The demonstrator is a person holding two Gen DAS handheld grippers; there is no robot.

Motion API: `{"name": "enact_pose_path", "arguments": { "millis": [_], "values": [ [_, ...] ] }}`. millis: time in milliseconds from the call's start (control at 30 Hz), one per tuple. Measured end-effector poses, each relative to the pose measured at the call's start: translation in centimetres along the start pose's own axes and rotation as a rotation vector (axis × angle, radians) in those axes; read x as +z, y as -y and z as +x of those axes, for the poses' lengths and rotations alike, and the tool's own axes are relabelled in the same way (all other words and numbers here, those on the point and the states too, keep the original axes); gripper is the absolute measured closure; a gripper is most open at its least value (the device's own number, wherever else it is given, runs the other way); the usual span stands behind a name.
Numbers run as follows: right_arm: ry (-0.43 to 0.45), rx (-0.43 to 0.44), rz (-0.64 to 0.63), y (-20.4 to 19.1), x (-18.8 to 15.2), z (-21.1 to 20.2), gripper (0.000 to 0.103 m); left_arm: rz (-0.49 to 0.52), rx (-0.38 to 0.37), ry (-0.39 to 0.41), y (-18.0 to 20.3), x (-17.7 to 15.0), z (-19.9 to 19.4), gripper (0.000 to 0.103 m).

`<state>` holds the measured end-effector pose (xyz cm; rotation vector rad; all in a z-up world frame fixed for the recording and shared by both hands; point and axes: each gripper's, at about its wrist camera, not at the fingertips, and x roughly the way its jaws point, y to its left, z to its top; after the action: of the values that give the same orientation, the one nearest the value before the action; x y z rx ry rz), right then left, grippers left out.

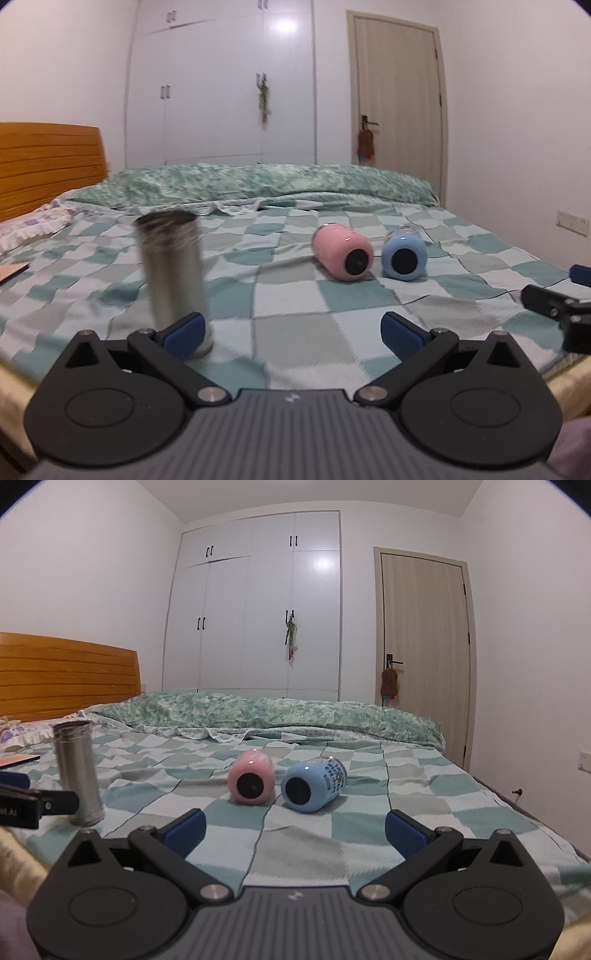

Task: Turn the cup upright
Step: 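Move the left tool to the lying pink cup and close around it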

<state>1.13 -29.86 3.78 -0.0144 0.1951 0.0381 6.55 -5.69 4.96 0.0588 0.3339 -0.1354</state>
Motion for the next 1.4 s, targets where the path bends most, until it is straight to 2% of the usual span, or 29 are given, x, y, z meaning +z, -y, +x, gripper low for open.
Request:
{"name": "enact_pose_path", "arguments": {
  "millis": [300,500,633,900,1067,1167,1400],
  "values": [
    [-0.008,0.041,-0.030,4.0,3.1,7.0,0.000,0.105,0.000,-0.095,4.6,6.3,8.0,0.000],
    [-0.034,0.090,-0.074,6.5,5.7,12.8,0.000,0.097,0.019,-0.183,6.6,10.5,14.6,0.000],
    [-0.059,0.118,-0.087,8.1,7.3,17.4,0.000,0.093,0.052,-0.231,7.7,12.0,18.8,0.000],
    [-0.142,0.152,-0.046,10.7,8.9,26.4,0.000,0.035,0.130,-0.316,8.0,13.6,27.4,0.000],
    [-0.165,0.185,-0.013,11.8,8.5,29.9,0.000,0.006,0.159,-0.400,8.1,13.5,31.5,0.000],
    [-0.177,0.204,0.000,12.0,7.8,31.3,0.000,0.000,0.162,-0.435,8.1,13.1,33.5,0.000],
    [-0.212,0.217,0.009,12.0,6.7,33.2,0.000,-0.059,0.096,-0.510,8.7,12.2,36.9,0.001]
  ]
}}
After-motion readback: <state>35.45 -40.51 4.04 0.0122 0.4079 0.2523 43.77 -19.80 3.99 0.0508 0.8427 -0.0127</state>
